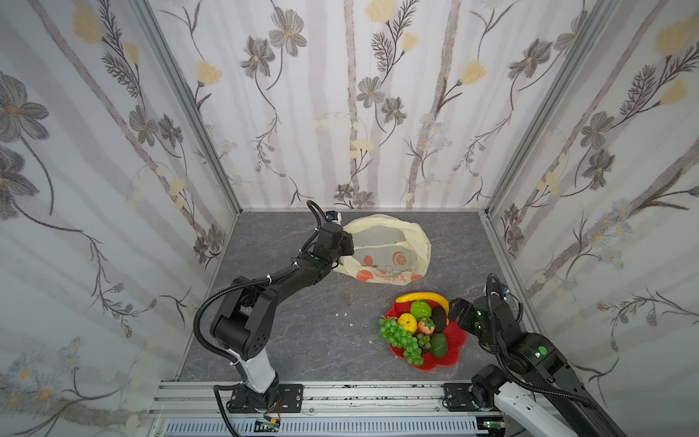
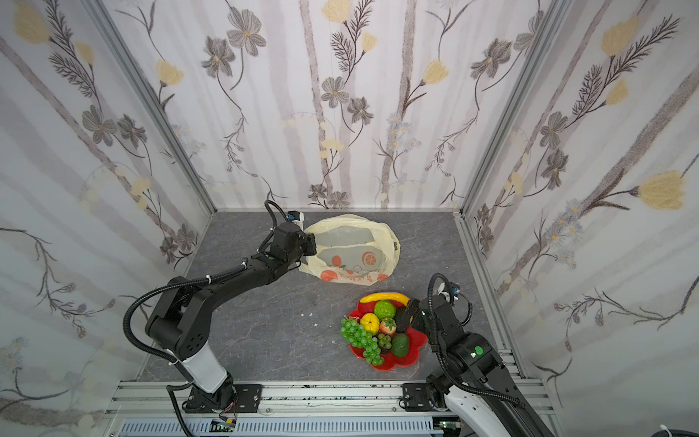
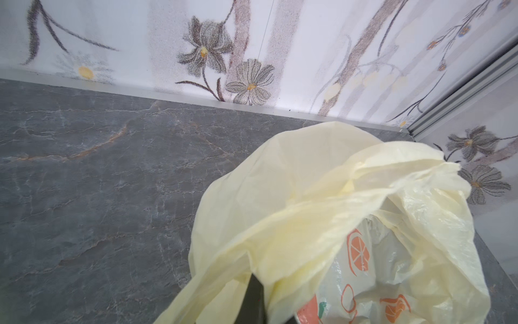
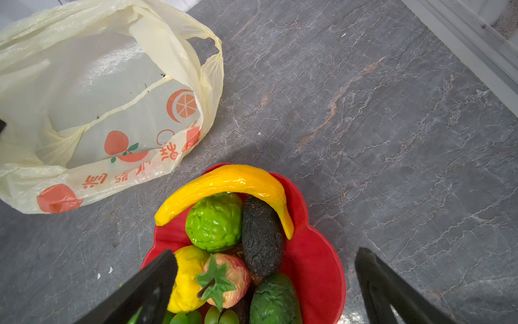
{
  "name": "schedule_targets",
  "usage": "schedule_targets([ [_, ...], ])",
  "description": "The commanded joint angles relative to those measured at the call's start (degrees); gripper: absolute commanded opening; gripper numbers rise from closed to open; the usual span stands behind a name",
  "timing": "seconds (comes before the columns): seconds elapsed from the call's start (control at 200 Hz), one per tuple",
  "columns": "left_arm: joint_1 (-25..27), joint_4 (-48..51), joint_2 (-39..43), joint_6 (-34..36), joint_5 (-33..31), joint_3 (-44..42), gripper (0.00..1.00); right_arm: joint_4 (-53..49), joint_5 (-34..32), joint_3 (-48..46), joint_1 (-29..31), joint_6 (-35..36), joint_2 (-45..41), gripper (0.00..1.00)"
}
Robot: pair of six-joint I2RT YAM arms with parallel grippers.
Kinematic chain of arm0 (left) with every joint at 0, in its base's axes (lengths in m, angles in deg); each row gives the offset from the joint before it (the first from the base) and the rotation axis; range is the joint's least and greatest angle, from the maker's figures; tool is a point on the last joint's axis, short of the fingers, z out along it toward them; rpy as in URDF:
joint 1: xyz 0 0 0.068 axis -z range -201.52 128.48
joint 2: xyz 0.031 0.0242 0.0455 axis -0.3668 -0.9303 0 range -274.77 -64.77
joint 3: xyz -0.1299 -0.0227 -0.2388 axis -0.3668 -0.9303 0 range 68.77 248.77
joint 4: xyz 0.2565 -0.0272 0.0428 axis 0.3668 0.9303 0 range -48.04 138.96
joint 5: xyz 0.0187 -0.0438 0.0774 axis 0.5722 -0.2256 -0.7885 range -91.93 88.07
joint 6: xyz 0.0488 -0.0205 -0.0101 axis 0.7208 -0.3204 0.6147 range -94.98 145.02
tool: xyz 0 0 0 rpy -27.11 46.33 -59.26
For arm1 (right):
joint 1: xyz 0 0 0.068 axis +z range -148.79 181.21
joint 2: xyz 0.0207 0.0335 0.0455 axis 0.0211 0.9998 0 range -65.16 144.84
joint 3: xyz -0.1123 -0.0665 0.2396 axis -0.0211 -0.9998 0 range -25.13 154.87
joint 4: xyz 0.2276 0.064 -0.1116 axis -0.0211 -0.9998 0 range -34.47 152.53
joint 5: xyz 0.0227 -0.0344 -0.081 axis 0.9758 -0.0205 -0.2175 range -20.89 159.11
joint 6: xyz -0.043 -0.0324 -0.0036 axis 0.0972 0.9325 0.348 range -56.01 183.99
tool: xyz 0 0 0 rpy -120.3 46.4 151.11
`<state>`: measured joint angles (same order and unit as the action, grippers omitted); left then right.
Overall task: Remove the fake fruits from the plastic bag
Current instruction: 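Release the bag rim with the left gripper while the right gripper withdraws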
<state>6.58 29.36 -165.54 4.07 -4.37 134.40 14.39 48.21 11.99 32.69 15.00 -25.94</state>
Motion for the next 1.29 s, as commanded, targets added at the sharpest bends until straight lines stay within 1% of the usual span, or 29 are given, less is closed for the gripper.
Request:
schedule_targets([
  [0.0,-2.0,3.8,-5.7,3.0,4.7,6.1,0.0,2.3,0.2,-0.7,-1.0,-1.0,0.8,1.0],
  [0.12,-3.8,8.4,-14.1,6.3,5.8,15.6,0.0,2.5,-0.2,-2.0,-1.6,-3.1,2.3,1.0],
  [0.2,-4.3,10.8,-18.8,8.0,5.1,20.5,0.0,2.6,0.2,-2.1,-1.6,-4.4,2.6,1.0],
  [0.34,-4.4,16.2,-25.1,8.2,4.5,29.0,0.1,2.3,0.4,-2.1,-1.8,-6.6,2.2,1.0],
  [0.38,-4.5,17.4,-25.9,7.9,4.0,30.6,0.18,2.1,0.5,-2.1,-1.9,-6.9,2.1,1.0],
  [0.485,-4.4,20.2,-25.7,6.9,1.8,33.0,0.42,0.1,-0.8,-2.4,-1.9,-8.9,2.2,1.0],
  [0.52,-4.5,21.1,-25.1,6.6,1.0,33.3,0.52,-0.2,-0.8,-2.8,-1.9,-9.4,2.3,1.0],
  [0.55,-4.5,22.1,-24.4,6.2,0.2,33.4,0.62,-0.4,-0.8,-3.2,-2.0,-10.0,2.3,1.0],
  [0.585,-4.5,23.2,-23.6,5.7,-0.7,33.3,0.7,-0.5,-0.6,-3.8,-1.9,-10.9,2.2,1.0],
  [0.664,-4.5,25.0,-20.7,4.6,-2.0,32.0,0.84,-0.2,0.3,-5.4,-1.9,-12.6,2.1,1.0],
  [0.749,-4.5,25.2,-16.7,3.3,-2.1,28.7,0.99,0.8,1.6,-7.0,-1.9,-13.6,1.6,1.0],
  [0.969,-4.4,24.4,-8.1,0.8,-0.5,19.7,1.0,7.1,7.1,-11.9,-2.0,-14.5,1.4,1.0],
  [1.089,-4.4,21.8,-5.1,0.7,-0.4,15.1,1.0,9.3,7.7,-13.8,-2.0,-15.5,1.6,1.0],
  [1.264,-5.0,17.3,-0.9,-1.0,-0.1,8.9,1.0,11.3,9.0,-14.3,-2.0,-15.9,4.4,1.0],
  [1.289,-5.1,16.8,-0.2,-1.2,-0.1,6.8,1.0,11.8,9.6,-14.3,-2.0,-15.8,4.8,1.0],
])
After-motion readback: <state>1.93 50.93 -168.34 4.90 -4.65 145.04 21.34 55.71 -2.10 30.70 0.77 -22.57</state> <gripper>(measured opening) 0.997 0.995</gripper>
